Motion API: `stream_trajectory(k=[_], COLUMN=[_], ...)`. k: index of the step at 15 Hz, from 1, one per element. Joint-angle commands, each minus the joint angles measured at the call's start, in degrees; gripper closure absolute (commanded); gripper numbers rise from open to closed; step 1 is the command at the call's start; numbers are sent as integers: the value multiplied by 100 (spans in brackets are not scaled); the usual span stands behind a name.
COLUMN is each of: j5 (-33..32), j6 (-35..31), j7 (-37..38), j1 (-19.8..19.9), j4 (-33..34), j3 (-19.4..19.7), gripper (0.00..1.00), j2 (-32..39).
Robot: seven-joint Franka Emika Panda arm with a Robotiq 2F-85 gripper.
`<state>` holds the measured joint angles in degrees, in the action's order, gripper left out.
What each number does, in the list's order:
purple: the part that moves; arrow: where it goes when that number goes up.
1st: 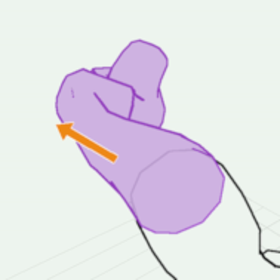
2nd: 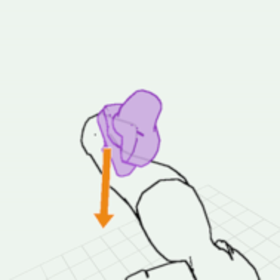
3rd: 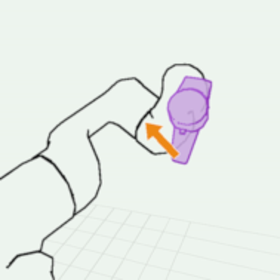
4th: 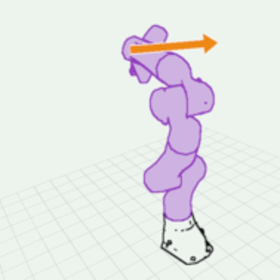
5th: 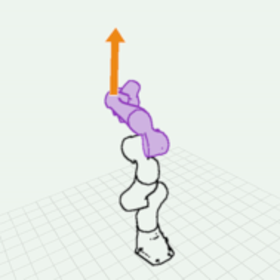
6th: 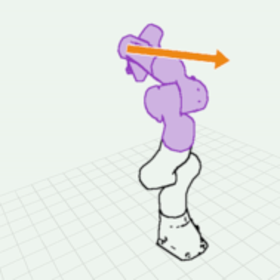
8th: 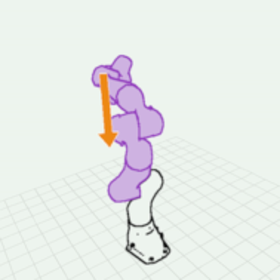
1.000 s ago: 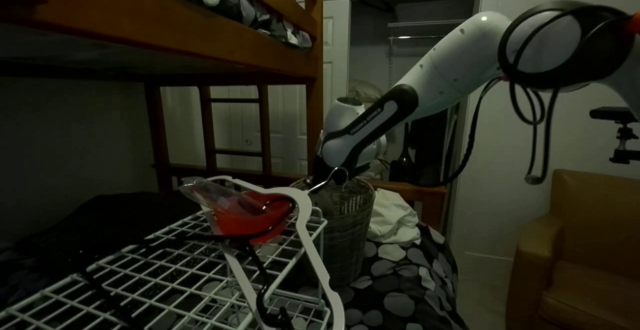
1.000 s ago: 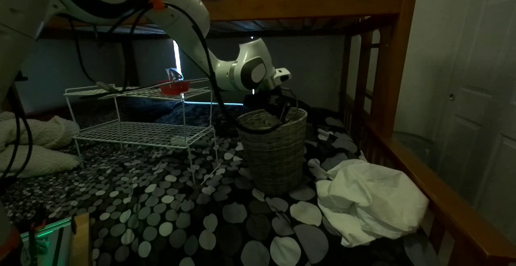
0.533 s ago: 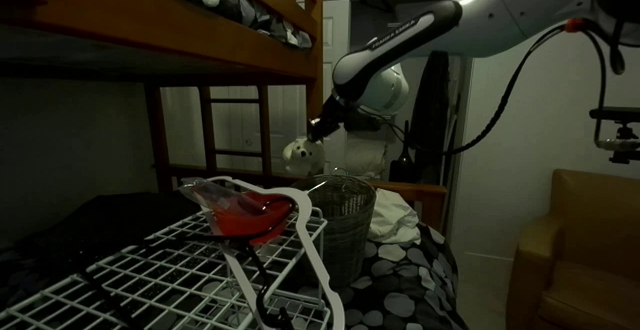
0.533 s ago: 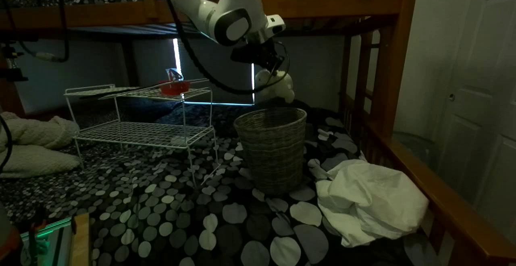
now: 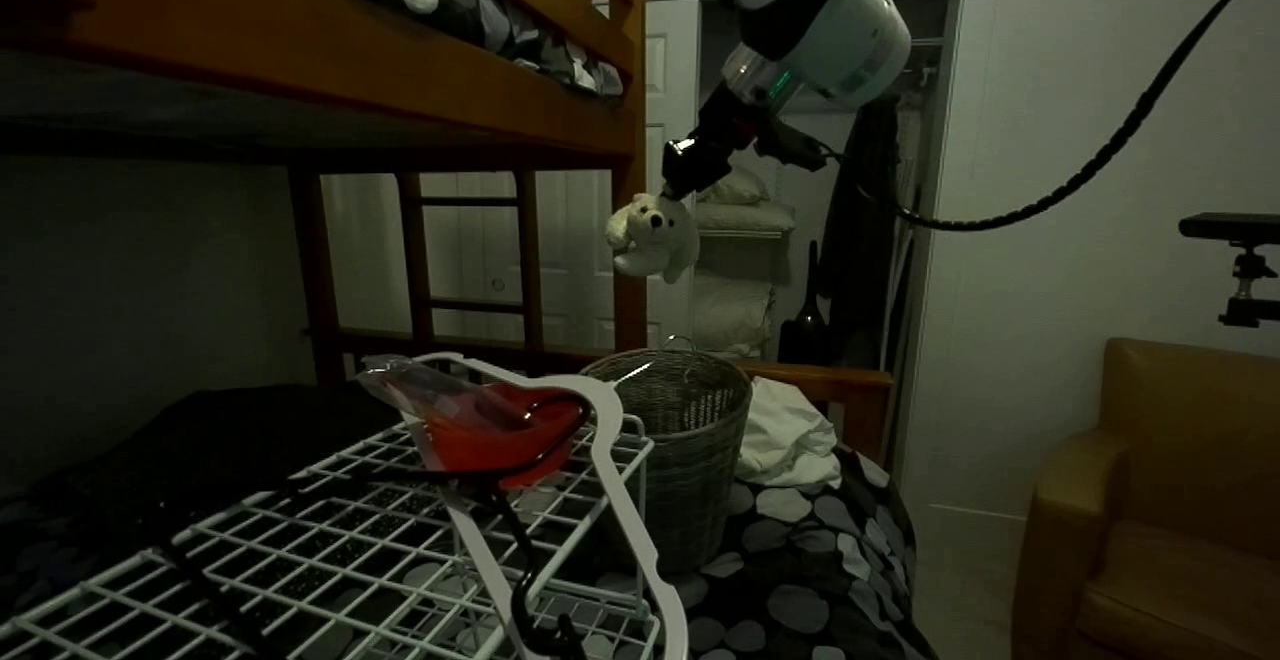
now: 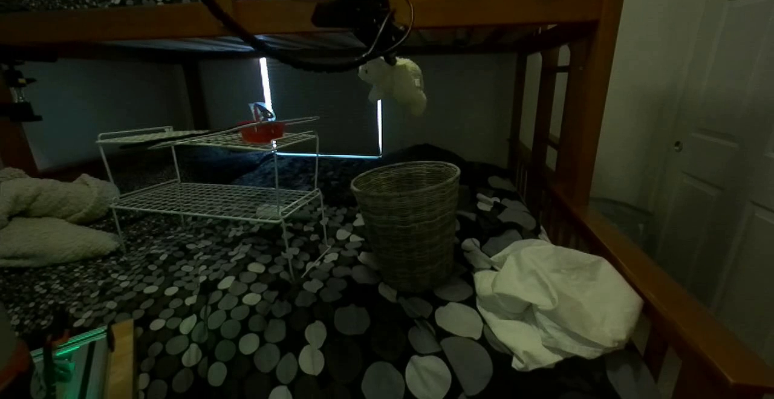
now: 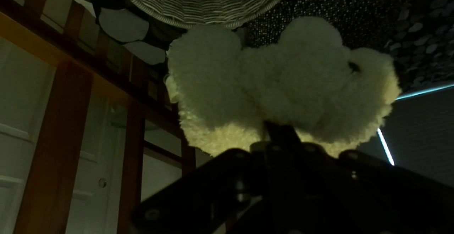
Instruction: Remove the plush teddy bear from the basket and place it on the top wire mesh shelf of the shoe rack
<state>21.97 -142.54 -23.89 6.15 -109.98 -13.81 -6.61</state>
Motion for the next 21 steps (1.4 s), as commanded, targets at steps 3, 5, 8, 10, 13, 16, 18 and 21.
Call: stream_trajectory(k=[3, 5, 8, 10, 13, 16, 18, 21], j5=[731, 1188, 2041, 2718, 2605, 2678, 2814, 1970], j6=[-33, 54, 269, 522, 317, 735, 1781, 3191], j7=[-642, -1101, -1985, -2736, -2591, -2603, -2460, -1352], j1=[-871, -1175, -1472, -1583, -1576, -1572, -1546, -1529], j4=[137, 397, 591, 640, 662, 728, 1002, 1570], j3=[608, 598, 593, 636, 541, 585, 599, 595], gripper=[99, 99, 99, 99, 98, 99, 99, 99], j2=[164, 282, 208, 145, 200, 151, 82, 14])
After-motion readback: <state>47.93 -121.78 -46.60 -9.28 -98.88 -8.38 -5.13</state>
